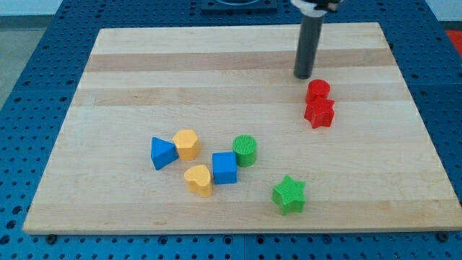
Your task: Separate the red circle from the red star
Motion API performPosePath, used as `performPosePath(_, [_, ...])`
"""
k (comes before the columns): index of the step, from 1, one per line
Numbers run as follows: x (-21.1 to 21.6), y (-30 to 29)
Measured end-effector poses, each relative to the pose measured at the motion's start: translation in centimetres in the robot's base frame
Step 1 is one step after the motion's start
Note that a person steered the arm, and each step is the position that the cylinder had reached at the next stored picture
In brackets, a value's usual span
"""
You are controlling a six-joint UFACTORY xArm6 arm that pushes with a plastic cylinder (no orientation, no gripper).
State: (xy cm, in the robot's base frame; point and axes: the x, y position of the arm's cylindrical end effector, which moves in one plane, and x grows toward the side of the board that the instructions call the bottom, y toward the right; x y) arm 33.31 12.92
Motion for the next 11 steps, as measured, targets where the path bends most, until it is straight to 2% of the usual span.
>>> performPosePath(2, [0.5,7.5])
performPosePath(3, [0.7,7.5])
performPosePath(7, [6.6,5.3])
performPosePath(9, [6.6,-0.4])
performPosePath(11, [6.0,-2.9])
